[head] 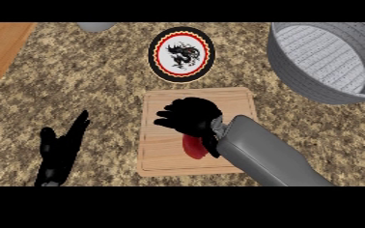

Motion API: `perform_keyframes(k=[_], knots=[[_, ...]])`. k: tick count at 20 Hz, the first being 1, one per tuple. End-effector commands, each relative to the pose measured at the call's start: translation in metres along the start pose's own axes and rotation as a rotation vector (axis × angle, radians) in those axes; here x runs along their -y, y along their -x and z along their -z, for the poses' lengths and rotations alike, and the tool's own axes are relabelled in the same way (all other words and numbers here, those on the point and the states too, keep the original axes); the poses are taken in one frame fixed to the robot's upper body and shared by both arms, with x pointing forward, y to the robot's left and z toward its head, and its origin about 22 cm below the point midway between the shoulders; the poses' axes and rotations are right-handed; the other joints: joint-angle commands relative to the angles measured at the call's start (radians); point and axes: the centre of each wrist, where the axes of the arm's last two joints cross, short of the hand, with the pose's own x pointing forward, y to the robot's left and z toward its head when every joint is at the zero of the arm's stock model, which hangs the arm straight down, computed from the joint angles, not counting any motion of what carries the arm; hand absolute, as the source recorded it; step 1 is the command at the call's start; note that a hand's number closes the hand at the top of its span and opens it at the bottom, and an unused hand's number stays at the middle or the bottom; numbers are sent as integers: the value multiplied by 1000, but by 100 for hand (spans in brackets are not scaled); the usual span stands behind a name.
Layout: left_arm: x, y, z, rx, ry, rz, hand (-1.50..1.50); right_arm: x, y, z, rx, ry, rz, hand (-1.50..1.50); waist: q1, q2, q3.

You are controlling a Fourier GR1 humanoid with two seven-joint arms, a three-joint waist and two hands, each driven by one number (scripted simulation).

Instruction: Pick the pear from the cutting board and place it in the basket

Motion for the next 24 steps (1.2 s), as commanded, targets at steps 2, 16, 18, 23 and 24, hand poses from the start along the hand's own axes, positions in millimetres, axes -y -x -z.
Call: perform_keyframes(k=[2,16,18,23,24], knots=[[-4,20,-3,-122,6,-25,0,-2,9,-1,-31,-15,-4,-150,-1,7,-12],[1,14,0,-117,4,-34,0,-25,9,33,-1,-7,-16,150,3,8,-12],[8,10,8,-119,18,-24,0,-44,10,25,52,20,-86,150,-3,8,-12],[-10,18,6,-115,-12,-21,0,-37,27,28,58,67,-155,150,3,9,-12],[-7,24,-1,-118,23,-22,0,-43,10,36,72,54,-163,150,3,8,-12]])
